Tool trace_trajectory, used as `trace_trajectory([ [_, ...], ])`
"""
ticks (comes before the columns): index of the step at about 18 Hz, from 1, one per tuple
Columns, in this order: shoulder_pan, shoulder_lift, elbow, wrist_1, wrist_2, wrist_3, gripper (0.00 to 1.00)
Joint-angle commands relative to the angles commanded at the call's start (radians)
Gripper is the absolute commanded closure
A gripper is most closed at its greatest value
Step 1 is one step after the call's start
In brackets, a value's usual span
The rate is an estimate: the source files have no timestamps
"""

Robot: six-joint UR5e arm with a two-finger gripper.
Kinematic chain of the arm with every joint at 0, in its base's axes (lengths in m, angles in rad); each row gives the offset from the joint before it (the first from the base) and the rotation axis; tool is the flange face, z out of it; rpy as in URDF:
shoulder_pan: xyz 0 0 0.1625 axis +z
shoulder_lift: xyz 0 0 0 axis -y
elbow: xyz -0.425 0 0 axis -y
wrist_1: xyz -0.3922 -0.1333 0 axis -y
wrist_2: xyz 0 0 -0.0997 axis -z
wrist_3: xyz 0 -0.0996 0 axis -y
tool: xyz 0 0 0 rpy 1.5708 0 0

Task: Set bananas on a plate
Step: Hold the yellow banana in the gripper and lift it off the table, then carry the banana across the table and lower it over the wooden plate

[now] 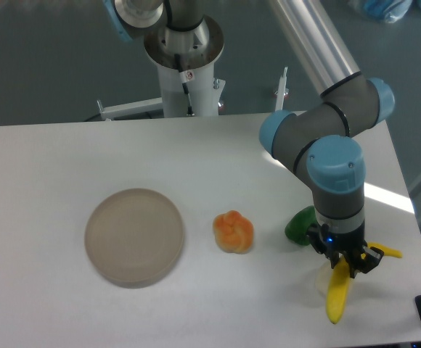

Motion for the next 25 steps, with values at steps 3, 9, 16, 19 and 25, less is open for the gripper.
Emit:
trace_trajectory([
  [3, -0.023, 0.047, -0.055, 0.0, 0.0, -0.052, 0.68],
  [9, -0.12, 0.155, -0.17, -0.006, -0.002, -0.227, 0.68],
  [16, -0.265, 0.239, -0.29, -0.009, -0.003, -0.37, 0.68],
  [19, -0.343, 0.258, -0.347, -0.008, -0.003, -0.474, 0.68],
  [25, -0.482, 0.23, -0.39, -0.008, -0.002, -0.721, 0.68],
])
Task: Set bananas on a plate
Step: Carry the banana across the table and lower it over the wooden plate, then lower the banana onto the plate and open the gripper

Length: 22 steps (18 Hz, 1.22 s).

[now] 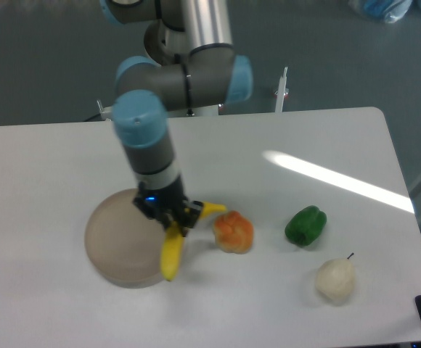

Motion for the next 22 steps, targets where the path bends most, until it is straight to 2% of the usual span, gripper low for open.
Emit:
trace_trajectory([
  [5, -0.039, -0.012, -0.04, 0.0, 0.023, 0.012, 0.68],
  [8, -0.048, -0.028, -0.043, 0.0, 0.028, 0.027, 0.68],
  [12, -0.062, -0.035, -0.071, 0.008, 0.084, 0.171, 0.68],
  [22, -0.083, -0.074, -0.072, 0.018, 0.106, 0.161, 0.68],
])
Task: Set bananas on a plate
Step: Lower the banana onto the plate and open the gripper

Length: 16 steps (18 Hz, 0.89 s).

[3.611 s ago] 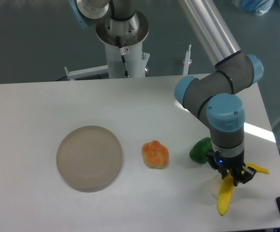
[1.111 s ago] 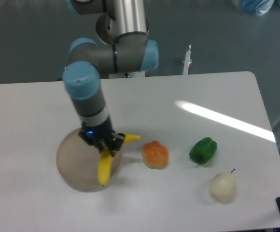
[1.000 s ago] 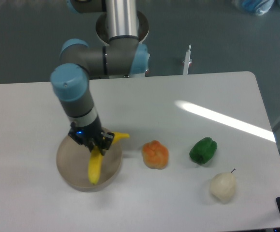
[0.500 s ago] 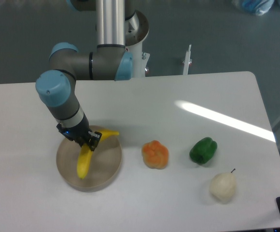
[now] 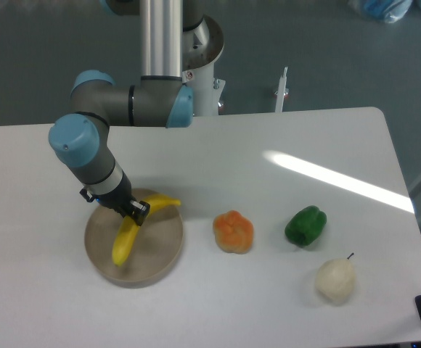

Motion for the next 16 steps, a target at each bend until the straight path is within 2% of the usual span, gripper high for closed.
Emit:
trace_trajectory([
  [16, -0.021, -0.032, 0.002, 0.0, 0.002, 0.0, 0.67],
])
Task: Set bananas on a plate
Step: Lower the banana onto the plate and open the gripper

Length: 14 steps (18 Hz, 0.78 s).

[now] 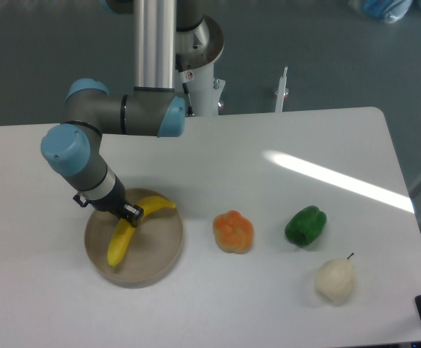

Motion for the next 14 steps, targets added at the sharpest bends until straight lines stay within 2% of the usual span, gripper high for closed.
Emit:
trace_trajectory([
  [4, 0.0, -0.005, 0.002, 0.0, 0.0, 0.002, 0.66],
  [8, 0.0, -0.002, 0.011, 0.0, 0.0, 0.0, 0.39],
  [9, 0.002, -0.002, 0.011, 0.0, 0.002, 0.002, 0.38],
  [12, 0.003, 0.008, 0.009, 0.0, 0.002, 0.003, 0.14],
  [14, 0.006, 0.029, 0.014, -0.002, 0.0, 0.009, 0.05],
])
